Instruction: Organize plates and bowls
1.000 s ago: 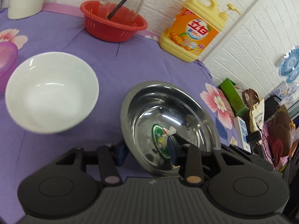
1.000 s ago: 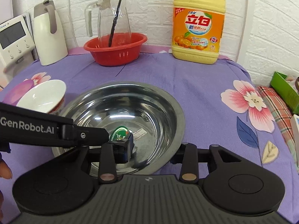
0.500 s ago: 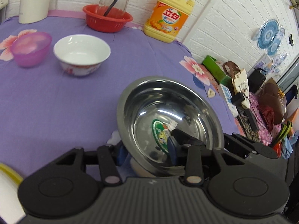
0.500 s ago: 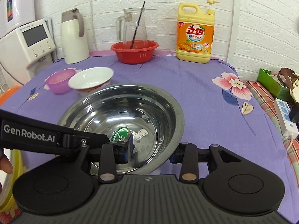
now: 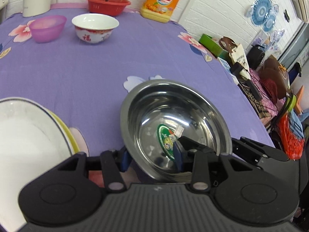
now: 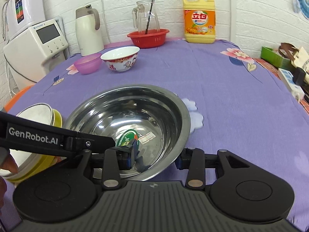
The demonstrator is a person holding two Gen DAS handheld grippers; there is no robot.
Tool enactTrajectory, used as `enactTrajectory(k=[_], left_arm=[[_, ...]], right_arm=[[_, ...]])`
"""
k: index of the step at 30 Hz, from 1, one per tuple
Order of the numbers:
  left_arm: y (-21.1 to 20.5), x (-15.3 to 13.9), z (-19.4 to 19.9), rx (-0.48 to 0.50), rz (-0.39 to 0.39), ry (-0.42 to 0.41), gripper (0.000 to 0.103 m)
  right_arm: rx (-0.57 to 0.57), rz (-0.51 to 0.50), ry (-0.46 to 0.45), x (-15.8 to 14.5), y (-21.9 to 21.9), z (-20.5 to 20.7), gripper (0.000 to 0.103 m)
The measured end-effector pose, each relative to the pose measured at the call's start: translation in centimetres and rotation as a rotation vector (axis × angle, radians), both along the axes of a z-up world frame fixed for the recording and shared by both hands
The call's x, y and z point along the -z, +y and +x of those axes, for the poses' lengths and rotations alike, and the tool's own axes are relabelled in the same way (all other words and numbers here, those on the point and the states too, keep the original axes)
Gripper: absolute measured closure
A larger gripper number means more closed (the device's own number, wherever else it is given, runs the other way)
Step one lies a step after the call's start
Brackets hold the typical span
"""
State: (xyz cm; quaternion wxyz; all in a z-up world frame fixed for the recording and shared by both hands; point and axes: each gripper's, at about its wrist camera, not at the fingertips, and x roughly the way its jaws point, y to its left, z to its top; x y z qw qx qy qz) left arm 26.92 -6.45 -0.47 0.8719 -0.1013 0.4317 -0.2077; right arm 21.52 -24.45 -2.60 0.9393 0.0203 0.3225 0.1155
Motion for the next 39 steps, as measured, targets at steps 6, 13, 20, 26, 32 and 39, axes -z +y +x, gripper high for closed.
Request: enactTrajectory(k=[6,13,20,26,32,39], left_arm=[[-0.2,0.7,-0.8,0.015,-0.007,0.015,0.066],[-0.8,1.1,-0.4,0.021,-0.011,0.009,0.066],[-0.8,1.1,0.2,0.006,-0.008,0.001,0.066],[-0.4,0.7,0.2,-0.002,0.001,-0.004,0.042],[0.1,-2.3,-0.6,-0.029,0.004,-0.136,0.013],[2.1,-4.6,-0.4,-0.077,0.022,-0.207,0.010]], right_arm=[[0.022,0.037,0.019,0.7,-0.4,-1.3,0.031],[0.029,0.038,0.011,0.9,-0.7,-1.3,0.026],[0.025,0.044,0.002,1.0,-0.8,-0.7,0.025],[0.042,0.111,0.013,0.8,-1.8,-1.3,0.010],[0.138,0.179,-0.047,-0.5,-4.4,-3.3,0.000],[0.171,0.208,-0.075,-1.1,-5.6,-3.6,0.000]])
